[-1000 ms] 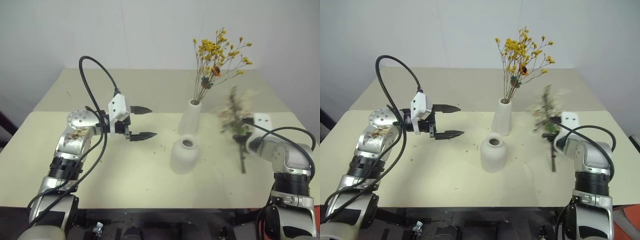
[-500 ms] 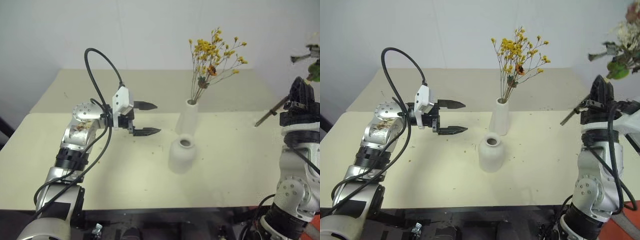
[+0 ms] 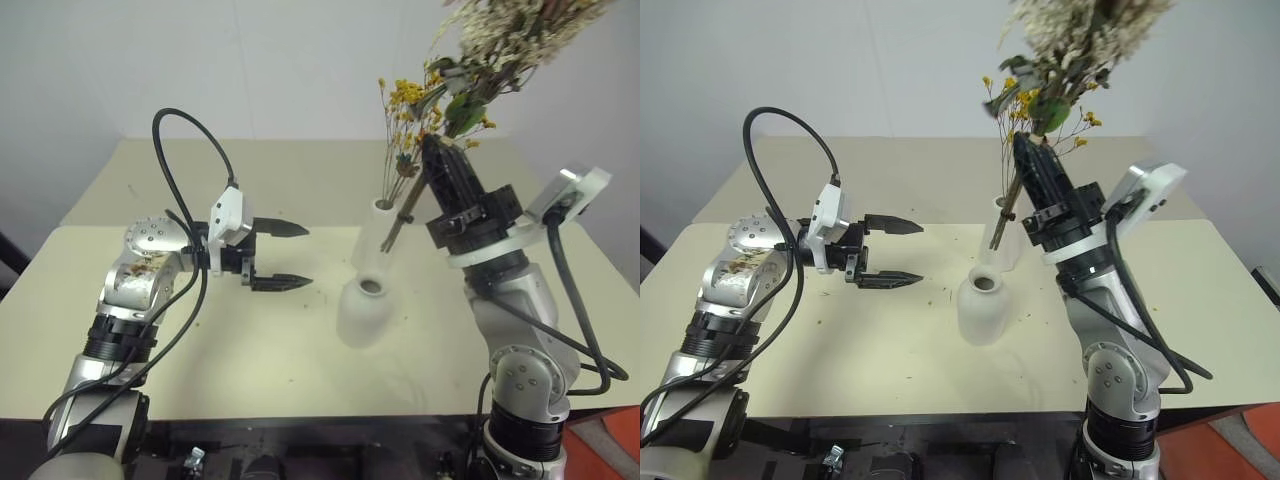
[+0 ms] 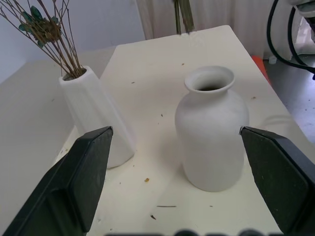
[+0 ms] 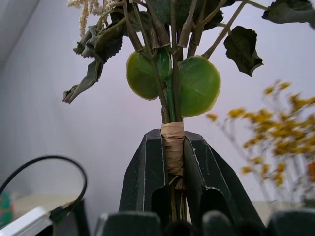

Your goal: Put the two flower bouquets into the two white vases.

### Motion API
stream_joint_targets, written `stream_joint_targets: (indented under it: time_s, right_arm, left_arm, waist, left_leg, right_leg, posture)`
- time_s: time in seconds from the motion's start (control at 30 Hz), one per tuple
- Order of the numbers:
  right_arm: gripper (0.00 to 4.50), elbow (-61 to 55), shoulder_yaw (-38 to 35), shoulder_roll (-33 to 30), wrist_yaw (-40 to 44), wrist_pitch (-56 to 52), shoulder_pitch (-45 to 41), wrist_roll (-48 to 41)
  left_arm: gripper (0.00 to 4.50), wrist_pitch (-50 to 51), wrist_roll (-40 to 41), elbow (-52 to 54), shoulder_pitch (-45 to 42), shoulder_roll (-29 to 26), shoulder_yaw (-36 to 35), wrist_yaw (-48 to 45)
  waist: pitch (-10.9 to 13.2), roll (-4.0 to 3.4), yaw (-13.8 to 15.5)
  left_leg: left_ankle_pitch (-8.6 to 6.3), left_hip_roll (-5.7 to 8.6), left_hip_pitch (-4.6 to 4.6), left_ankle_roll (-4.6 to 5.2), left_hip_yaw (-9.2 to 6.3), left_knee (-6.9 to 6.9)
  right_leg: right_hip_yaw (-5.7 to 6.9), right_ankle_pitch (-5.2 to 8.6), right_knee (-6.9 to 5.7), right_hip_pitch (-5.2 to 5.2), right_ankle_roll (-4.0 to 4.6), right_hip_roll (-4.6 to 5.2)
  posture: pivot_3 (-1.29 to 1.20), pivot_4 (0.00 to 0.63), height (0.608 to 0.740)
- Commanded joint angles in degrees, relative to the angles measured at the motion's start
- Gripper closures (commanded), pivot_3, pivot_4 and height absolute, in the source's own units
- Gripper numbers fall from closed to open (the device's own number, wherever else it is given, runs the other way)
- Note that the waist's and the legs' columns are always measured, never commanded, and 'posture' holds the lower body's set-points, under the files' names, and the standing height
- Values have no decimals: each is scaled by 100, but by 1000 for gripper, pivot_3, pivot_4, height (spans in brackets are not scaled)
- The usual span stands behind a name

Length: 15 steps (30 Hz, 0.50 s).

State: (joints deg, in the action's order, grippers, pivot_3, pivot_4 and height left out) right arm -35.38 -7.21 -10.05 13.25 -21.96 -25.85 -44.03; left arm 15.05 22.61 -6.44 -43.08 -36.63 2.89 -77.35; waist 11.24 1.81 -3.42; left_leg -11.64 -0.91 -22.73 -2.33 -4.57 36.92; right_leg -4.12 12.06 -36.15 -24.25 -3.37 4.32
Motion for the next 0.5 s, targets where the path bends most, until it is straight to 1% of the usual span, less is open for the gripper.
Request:
stream_joint_targets:
  time_s: [0.03, 0.13, 0.27, 0.5]
  right_arm:
    - [4272, -188, 80, -27, 156, 166, 209, 14]
    - [4272, -187, 342, -133, 448, 234, 527, 243]
    - [4272, 10, 452, -84, 656, 507, 784, 516]
    - [4272, 450, 513, 85, 935, 992, 847, 867]
  left_arm:
    - [0, 46, 89, 209, 33, -114, -186, 125]
    - [0, 74, 131, 291, 102, -117, -181, 136]
    - [0, 67, 107, 271, 98, -102, -145, 162]
    - [0, 28, 70, 157, 45, -114, -130, 144]
  waist:
    - [0, 0, 0]
    - [0, 0, -1]
    - [0, 0, -3]
    - [0, 0, -8]
  left_leg:
    - [0, 0, 0, 0, 0, 0]
    - [0, 0, 0, 0, 0, 0]
    - [0, 0, 0, 0, 0, 0]
    - [0, -1, 2, 0, 1, 0]
  right_leg:
    - [0, 2, 0, 0, -3, 0]
    - [0, 2, 0, -1, -3, -1]
    - [-1, 3, 0, -1, -5, -1]
    - [-1, 4, 0, -1, -7, -2]
  posture:
    - [0, 150, 740]
    - [0, 150, 740]
    - [0, 150, 740]
    - [0, 150, 740]
